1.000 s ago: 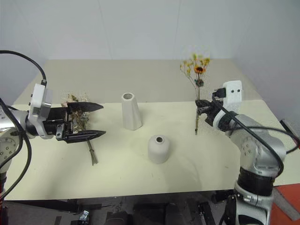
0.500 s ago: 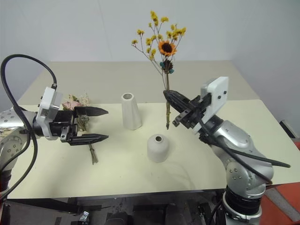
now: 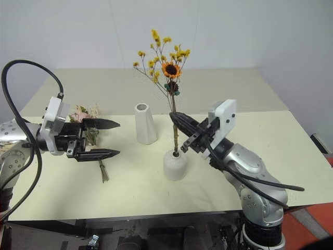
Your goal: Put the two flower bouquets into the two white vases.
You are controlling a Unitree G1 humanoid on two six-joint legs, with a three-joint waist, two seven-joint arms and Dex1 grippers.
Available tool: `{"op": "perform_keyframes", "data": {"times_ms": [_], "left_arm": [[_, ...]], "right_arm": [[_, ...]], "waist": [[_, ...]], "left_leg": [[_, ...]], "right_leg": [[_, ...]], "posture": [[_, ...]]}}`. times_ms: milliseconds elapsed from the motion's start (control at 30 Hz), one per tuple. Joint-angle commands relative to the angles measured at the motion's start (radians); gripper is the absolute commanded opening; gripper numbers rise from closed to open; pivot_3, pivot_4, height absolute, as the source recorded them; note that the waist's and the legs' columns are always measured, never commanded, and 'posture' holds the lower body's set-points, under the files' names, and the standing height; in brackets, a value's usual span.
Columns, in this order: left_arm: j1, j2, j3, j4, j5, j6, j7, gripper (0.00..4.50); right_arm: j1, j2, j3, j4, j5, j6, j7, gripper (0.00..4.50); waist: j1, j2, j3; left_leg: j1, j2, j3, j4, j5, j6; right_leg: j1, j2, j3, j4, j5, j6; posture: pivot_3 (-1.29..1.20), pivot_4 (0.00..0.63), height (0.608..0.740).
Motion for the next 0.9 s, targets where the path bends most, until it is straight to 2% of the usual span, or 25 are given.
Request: {"op": "perform_keyframes", "data": {"times_ms": [33, 667, 900], "left_arm": [[-0.025, 0.017, 0.018, -0.005, 0.003, -0.012, -0.005, 4.5], [-0.027, 0.032, 0.023, -0.012, 0.001, -0.004, -0.001, 4.5], [-0.031, 0.035, 0.021, -0.011, 0.0, -0.003, -0.002, 4.5]], "right_arm": [[0.007, -0.004, 0.006, -0.002, 0.0, -0.054, 0.007, 0.05], [0.077, -0.006, 0.069, 0.055, -0.03, -0.131, 0.01, 0.05], [0.056, -0.005, 0.03, 0.047, 0.026, -0.117, -0.013, 0.05]], "waist": [[0.0, 0.0, 0.0], [0.001, 0.0, 0.0], [0.001, 0.0, 0.0]], "left_leg": [[0.0, 0.0, 0.0, 0.0, 0.0, 0.0], [0.0, 0.0, 0.0, 0.0, 0.0, 0.0], [0.001, 0.0, 0.0, 0.0, 0.0, 0.0]], "right_leg": [[0.0, 0.0, 0.0, 0.0, 0.0, 0.0], [0.0, 0.0, 0.0, 0.0, 0.0, 0.0], [0.0, 0.0, 0.0, 0.0, 0.0, 0.0]], "posture": [[0.0, 0.15, 0.74], [0.0, 0.15, 0.74], [0.0, 0.15, 0.74]]}}
